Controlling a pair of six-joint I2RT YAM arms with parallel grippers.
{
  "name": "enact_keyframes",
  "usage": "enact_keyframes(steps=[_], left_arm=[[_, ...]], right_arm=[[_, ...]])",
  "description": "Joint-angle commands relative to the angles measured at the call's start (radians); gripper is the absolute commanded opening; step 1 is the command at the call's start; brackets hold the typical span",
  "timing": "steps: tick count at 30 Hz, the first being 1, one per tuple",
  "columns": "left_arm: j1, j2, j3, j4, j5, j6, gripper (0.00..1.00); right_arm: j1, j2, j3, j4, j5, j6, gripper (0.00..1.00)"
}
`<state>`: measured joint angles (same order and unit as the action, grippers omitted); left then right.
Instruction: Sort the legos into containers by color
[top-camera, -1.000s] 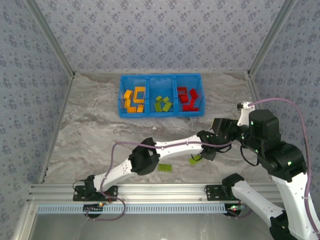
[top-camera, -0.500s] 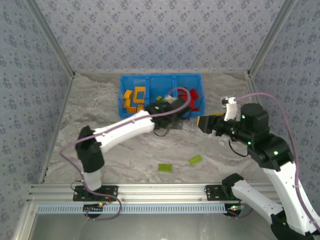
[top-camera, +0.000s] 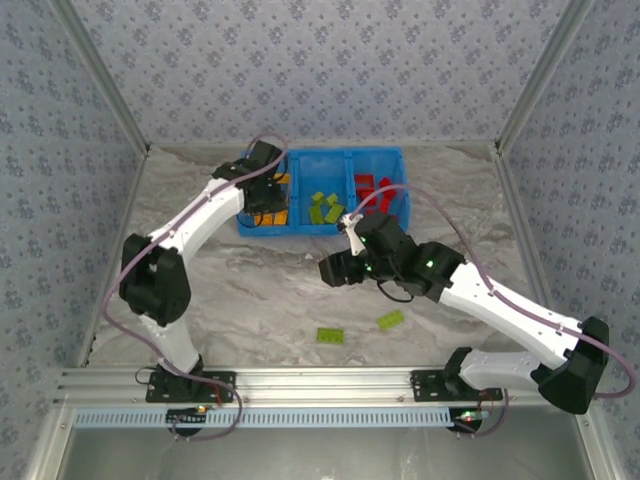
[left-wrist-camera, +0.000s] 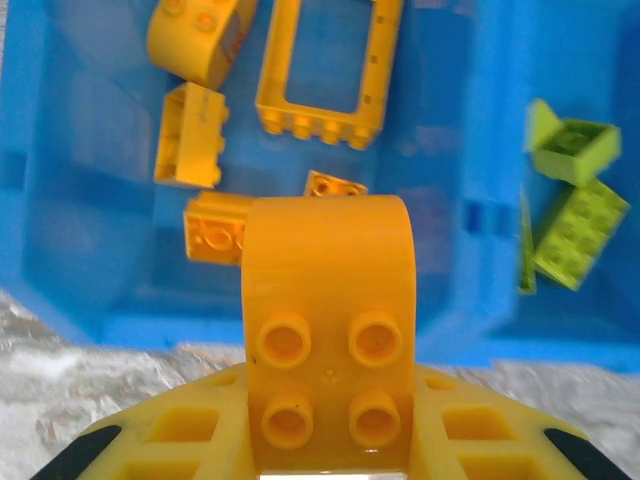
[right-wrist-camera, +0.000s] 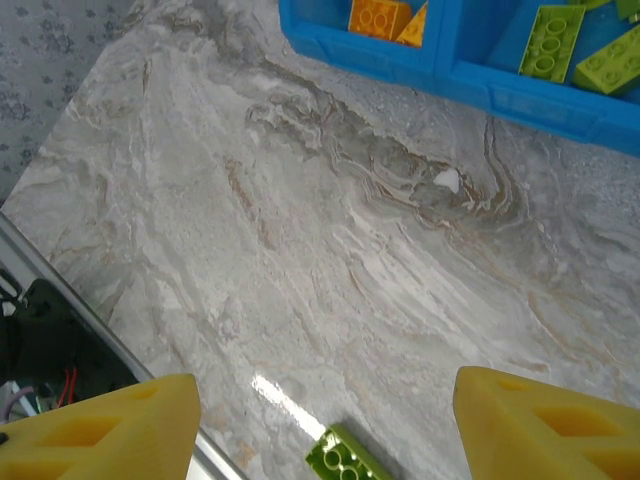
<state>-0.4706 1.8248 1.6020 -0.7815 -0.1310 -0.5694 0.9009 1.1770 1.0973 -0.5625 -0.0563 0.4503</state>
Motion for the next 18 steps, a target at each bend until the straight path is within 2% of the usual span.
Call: enact_keyframes(steps=[1, 10, 16, 18], left_arm=[[0.029, 0.109, 0.091, 0.009, 0.073, 0.073, 0.28], [0.062, 0.299, 0.23, -0.018, 0.074, 0.068, 0.28], [0.064, 0.325, 0.205, -0.021, 0.073, 0.053, 0.29], [0.064, 0.318, 0.18, -0.016, 0.073, 0.046, 0.33]], right_arm=[[0.019, 0.019, -0.016, 0.061, 0.066, 0.035, 0.7], [0.033, 0.038, -0.048, 0.085, 0.087, 0.068, 0.7], [0.035, 0.052, -0.053, 0.077, 0.107, 0.079, 0.7], [0.034, 0.064, -0.048, 0.054, 0.128, 0.085, 0.7]])
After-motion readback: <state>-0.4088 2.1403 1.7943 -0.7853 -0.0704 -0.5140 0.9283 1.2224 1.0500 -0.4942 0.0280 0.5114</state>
